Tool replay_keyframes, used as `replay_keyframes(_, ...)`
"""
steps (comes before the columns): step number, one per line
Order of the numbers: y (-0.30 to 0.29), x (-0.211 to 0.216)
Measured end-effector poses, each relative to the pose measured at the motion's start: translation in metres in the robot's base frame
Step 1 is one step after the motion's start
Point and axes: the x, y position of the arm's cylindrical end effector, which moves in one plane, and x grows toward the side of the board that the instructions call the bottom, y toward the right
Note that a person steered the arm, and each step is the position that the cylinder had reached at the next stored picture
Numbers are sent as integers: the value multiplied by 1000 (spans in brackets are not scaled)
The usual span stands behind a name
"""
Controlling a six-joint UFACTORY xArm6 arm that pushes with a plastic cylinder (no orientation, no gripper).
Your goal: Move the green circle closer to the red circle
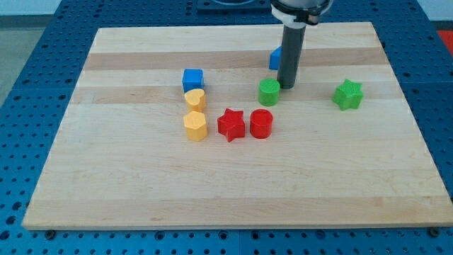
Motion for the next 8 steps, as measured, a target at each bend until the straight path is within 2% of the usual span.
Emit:
replay_keyframes(5, -14, 0)
replay_keyframes(8, -41, 3)
